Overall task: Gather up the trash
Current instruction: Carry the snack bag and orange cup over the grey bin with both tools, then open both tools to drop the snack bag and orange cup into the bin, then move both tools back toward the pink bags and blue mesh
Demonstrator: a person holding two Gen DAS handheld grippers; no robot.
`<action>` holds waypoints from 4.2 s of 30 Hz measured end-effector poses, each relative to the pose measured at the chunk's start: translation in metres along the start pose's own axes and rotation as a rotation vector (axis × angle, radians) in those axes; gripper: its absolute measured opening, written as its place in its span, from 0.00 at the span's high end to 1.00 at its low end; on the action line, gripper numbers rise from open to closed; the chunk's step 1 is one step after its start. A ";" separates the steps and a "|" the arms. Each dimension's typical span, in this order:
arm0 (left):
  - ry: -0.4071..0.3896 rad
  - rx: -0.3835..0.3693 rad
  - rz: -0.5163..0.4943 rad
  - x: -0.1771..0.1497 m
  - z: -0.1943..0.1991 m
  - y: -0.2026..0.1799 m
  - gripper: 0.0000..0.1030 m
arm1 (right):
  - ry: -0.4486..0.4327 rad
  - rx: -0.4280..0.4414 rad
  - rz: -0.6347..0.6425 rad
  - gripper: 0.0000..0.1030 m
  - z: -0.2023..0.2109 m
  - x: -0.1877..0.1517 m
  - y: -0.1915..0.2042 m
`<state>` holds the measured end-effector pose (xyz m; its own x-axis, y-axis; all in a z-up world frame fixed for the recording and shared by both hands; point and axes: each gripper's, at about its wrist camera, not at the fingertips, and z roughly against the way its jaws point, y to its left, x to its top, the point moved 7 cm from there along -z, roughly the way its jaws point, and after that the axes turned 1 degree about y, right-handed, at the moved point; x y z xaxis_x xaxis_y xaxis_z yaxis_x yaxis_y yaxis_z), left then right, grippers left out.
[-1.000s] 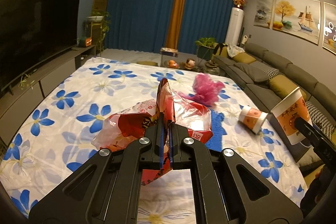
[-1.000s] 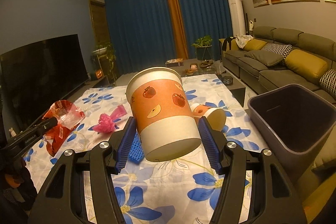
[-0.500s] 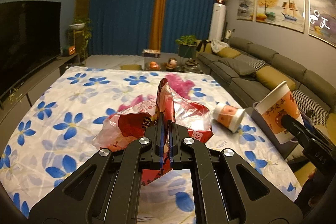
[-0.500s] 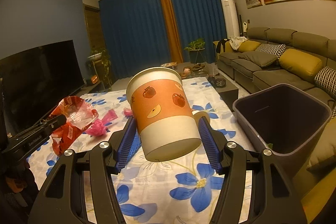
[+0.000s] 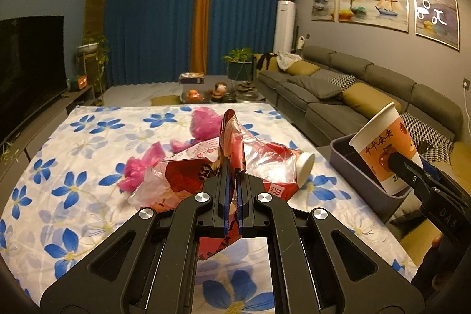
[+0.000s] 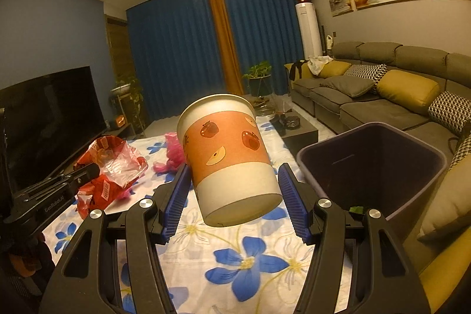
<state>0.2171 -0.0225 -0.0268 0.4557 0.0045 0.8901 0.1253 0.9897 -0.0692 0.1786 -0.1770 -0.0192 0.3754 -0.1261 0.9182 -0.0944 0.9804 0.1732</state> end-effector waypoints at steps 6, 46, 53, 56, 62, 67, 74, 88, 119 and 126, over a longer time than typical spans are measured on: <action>-0.002 -0.025 -0.033 0.005 -0.008 -0.023 0.97 | -0.012 -0.030 -0.020 0.42 0.001 0.003 -0.017; -0.006 -0.296 -0.202 0.025 -0.084 -0.209 0.97 | -0.108 -0.249 -0.148 0.42 0.013 0.029 -0.148; 0.003 -0.350 -0.213 0.024 -0.094 -0.232 0.97 | -0.119 -0.266 -0.157 0.42 0.015 0.033 -0.158; 0.000 -0.366 -0.224 0.024 -0.097 -0.240 0.97 | -0.122 -0.274 -0.161 0.42 0.016 0.034 -0.163; 0.010 -0.400 -0.233 0.024 -0.105 -0.254 0.97 | -0.129 -0.293 -0.160 0.42 0.016 0.036 -0.170; 0.008 -0.413 -0.244 0.023 -0.109 -0.263 0.97 | -0.131 -0.301 -0.170 0.41 0.015 0.036 -0.176; 0.023 -0.413 -0.227 0.020 -0.122 -0.261 0.34 | -0.130 -0.308 -0.171 0.41 0.011 0.037 -0.178; -0.038 -0.219 -0.047 0.022 -0.091 -0.157 0.13 | -0.089 -0.291 -0.133 0.24 -0.011 0.032 -0.164; 0.001 0.215 0.074 -0.032 -0.024 0.080 0.12 | 0.017 -0.120 0.005 0.21 -0.037 -0.013 -0.007; 0.020 0.201 0.082 -0.036 -0.028 0.086 0.12 | 0.040 -0.101 0.029 0.21 -0.050 -0.020 0.015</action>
<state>0.2361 0.0587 -0.0774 0.4744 0.0858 0.8761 -0.0905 0.9947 -0.0484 0.2157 -0.1525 -0.0527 0.4104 -0.0935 0.9071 -0.0128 0.9940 0.1083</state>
